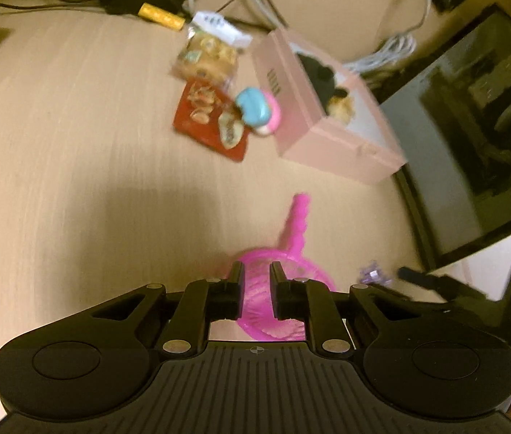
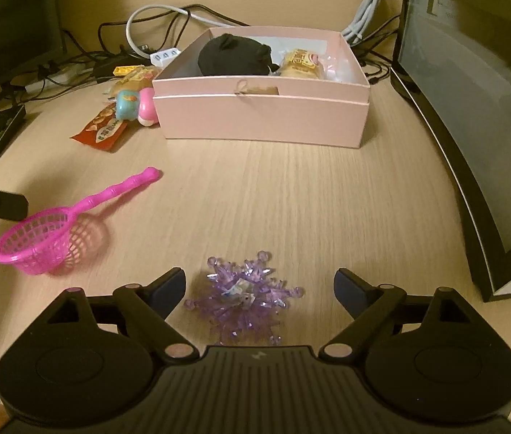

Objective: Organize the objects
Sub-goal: 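Carry the net with the left tool while the right tool carries the snowflake toward the box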

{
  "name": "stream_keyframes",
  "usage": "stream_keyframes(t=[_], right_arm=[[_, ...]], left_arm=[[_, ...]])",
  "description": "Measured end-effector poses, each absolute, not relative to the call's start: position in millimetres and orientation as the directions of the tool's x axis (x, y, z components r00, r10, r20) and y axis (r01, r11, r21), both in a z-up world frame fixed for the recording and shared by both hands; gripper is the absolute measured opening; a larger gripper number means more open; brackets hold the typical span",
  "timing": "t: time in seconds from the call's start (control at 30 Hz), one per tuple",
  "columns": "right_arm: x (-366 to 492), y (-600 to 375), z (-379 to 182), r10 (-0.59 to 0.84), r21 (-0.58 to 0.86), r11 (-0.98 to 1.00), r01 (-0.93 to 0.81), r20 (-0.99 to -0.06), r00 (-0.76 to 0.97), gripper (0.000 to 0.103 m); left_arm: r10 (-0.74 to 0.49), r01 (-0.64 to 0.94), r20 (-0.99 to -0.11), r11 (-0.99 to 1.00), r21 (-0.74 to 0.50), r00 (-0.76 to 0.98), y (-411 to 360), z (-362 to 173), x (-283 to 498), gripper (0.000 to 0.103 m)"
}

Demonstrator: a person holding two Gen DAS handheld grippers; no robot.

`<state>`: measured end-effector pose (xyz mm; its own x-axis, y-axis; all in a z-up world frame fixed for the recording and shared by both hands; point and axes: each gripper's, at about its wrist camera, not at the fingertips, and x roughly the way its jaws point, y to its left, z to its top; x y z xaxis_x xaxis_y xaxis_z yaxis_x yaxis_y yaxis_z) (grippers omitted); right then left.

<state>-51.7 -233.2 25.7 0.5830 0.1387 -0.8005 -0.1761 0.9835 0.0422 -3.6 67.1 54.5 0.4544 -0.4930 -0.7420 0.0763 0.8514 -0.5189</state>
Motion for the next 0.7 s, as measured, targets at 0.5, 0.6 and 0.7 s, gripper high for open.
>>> stream_keyframes(t=[0.5, 0.6, 0.7], right_arm=[[-56.4, -225.8, 18.0, 0.130, 0.023, 0.981, -0.191, -0.810, 0.571, 0.100], [-57.0, -224.2, 17.6, 0.126, 0.016, 0.981, -0.194, -0.811, 0.572, 0.100], [-57.4, -224.3, 17.8, 0.127, 0.016, 0.981, -0.194, -0.811, 0.572, 0.100]], left_arm=[[-0.474, 0.146, -0.733, 0.872, -0.467, 0.488, 68.2, 66.9, -15.5, 0.016], [-0.539, 0.100, -0.695, 0.818, -0.566, 0.476, 73.5, 58.9, -14.8, 0.016], [-0.556, 0.048, -0.674, 0.787, -0.615, 0.486, 81.5, 53.5, -12.5, 0.016]])
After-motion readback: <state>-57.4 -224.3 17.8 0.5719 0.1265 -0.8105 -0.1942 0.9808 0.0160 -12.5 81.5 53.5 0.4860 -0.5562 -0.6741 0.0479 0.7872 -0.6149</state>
